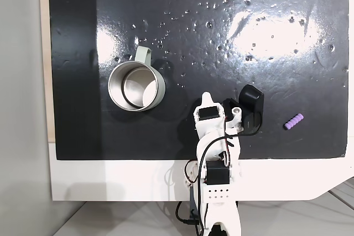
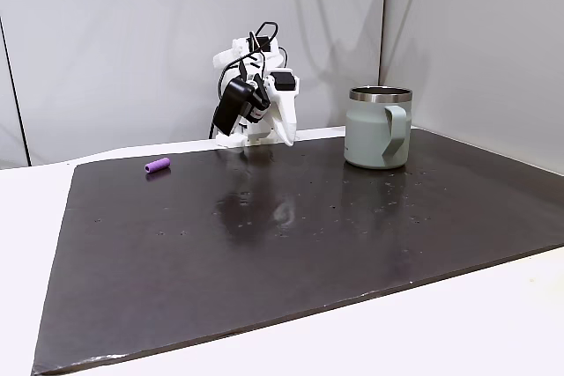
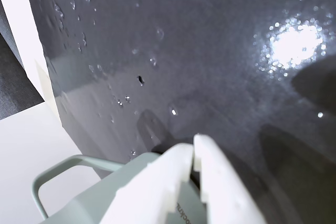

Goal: Grasp a pengrip and put it in the cup.

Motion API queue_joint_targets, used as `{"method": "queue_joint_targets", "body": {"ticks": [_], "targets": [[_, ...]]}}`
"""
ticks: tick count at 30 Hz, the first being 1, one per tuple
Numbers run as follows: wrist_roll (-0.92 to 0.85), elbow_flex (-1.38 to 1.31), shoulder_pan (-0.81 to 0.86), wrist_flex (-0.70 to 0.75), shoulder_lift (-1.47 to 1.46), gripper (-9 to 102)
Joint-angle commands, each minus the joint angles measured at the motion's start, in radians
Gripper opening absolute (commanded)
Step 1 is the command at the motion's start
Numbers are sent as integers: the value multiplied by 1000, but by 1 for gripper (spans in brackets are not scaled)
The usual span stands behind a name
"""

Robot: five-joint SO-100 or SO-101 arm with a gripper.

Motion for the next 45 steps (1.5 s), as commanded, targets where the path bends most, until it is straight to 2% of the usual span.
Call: {"method": "queue_joint_targets", "body": {"ticks": [1, 13, 18, 24, 27, 34, 38, 45], "targets": [[31, 11, 11, -81, 11, 0], [37, 9, 21, -74, 11, 0], [-44, -41, 89, -49, 12, 0], [-115, -304, 138, 150, -29, 0], [-181, -430, 212, 198, -147, 0], [-334, -838, 396, 463, -512, 0], [-463, -989, 546, 555, -681, 0], [-715, -1131, 781, 568, -911, 1]]}}
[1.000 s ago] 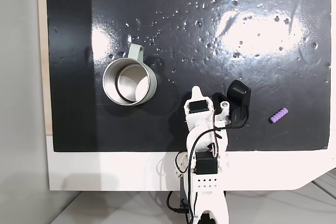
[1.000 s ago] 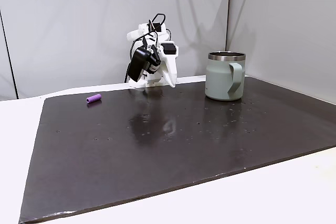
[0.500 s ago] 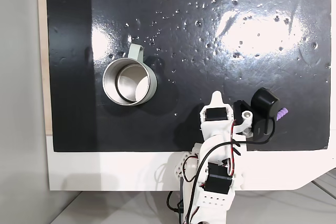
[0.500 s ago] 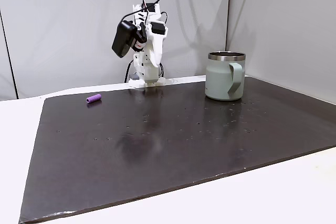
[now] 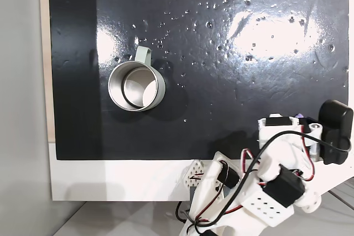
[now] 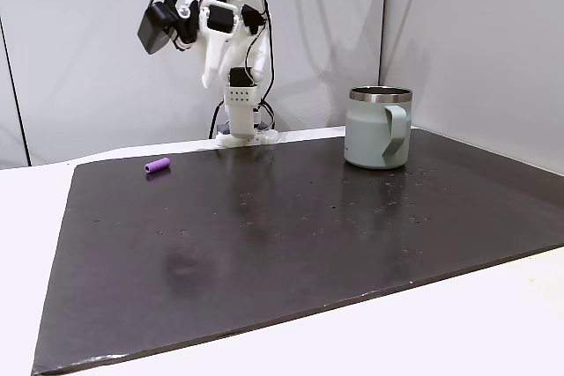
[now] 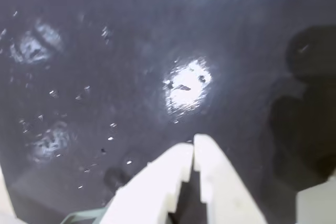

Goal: Grasp a pengrip and put it in the cup.

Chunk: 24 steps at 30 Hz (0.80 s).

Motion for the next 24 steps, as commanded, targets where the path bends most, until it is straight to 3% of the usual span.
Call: {"method": "queue_joint_targets", "body": {"ticks": [1, 12, 24], "targets": [[-140, -87, 107, -9, -80, 2], [-449, -80, 247, -83, -264, 30], [-647, 9, 388, -298, -419, 32]]}}
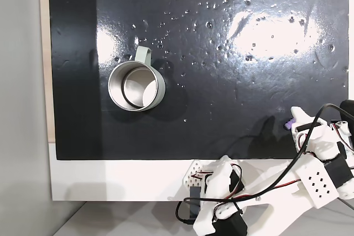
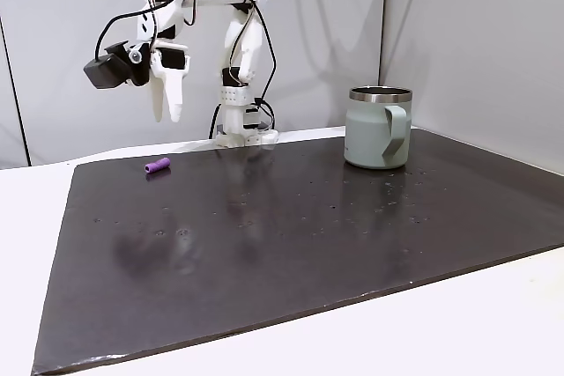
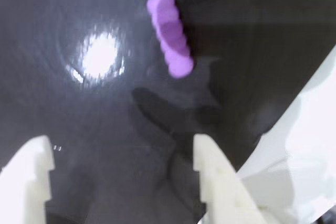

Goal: Grasp a pengrip and put it in the cup.

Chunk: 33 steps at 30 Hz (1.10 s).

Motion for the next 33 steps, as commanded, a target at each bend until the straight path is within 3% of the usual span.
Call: {"method": "queue_joint_targets", "body": {"ticks": [1, 9, 23, 33], "targets": [[-55, 21, 38, -92, -12, 32], [-80, 20, 61, -221, -140, 32], [-91, -11, 2, -295, -362, 29], [-91, -92, 3, -298, -477, 4]]}}
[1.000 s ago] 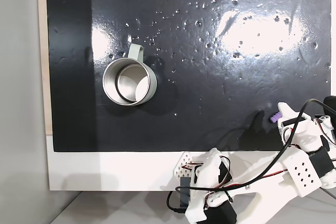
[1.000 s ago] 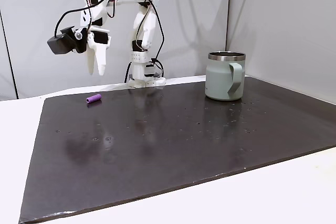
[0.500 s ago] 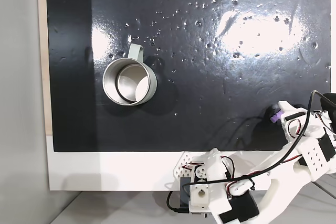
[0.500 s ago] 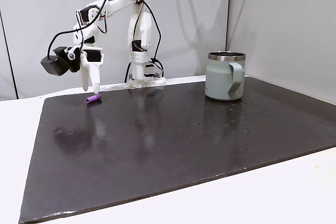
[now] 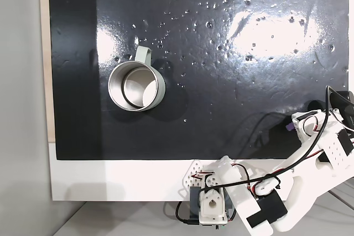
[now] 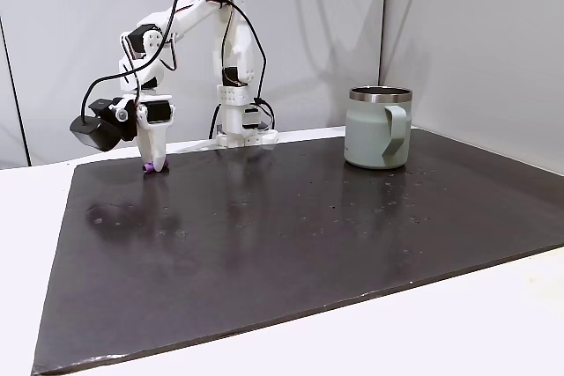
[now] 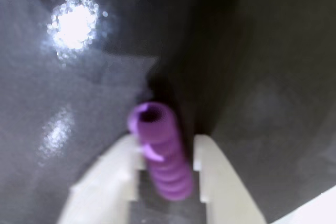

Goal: Grasp a pengrip and put it in the cup.

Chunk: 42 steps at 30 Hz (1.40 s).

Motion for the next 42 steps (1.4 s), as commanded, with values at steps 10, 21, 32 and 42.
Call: {"method": "queue_joint_targets", "body": {"ticks": [10, 21, 32, 42], "targets": [[169, -71, -95, -52, 71, 0], [660, -172, -403, 169, 308, 0], [1085, -98, -911, 295, 721, 0], [1287, -37, -1437, 199, 884, 0]]}}
